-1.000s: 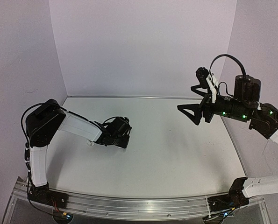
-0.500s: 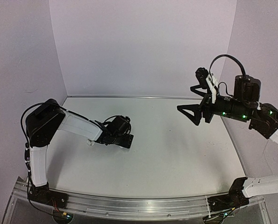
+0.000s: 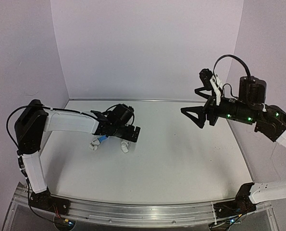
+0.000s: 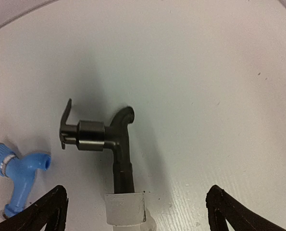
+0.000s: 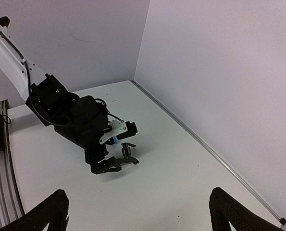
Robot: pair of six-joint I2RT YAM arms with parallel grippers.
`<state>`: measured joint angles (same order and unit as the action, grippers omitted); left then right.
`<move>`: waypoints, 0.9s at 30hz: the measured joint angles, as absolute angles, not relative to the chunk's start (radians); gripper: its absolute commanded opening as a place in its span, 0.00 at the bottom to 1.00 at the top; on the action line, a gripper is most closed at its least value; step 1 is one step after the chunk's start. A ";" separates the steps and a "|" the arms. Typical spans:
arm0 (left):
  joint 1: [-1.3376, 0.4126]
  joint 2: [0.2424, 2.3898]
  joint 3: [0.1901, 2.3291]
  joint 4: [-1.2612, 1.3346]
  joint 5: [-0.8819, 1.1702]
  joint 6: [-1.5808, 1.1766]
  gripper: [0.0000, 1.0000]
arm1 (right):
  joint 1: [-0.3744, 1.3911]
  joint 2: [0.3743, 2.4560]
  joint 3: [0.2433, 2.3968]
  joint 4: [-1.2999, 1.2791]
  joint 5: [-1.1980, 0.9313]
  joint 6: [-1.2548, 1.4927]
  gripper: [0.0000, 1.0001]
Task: Install the water faucets
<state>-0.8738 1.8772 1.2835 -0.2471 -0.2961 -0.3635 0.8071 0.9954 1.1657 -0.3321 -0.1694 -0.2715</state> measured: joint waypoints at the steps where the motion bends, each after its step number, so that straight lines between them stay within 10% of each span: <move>1: -0.874 1.858 1.308 -0.276 -0.295 -0.362 1.00 | 0.807 1.000 1.171 -0.331 -0.166 -0.267 0.98; 15: -0.498 1.526 1.432 -0.509 0.136 -0.352 1.00 | 0.718 1.314 1.437 -0.363 -0.090 -0.193 0.98; 27: -0.293 1.497 1.297 -0.593 0.120 -0.381 1.00 | 0.399 1.696 1.611 -0.446 -0.240 -0.188 0.98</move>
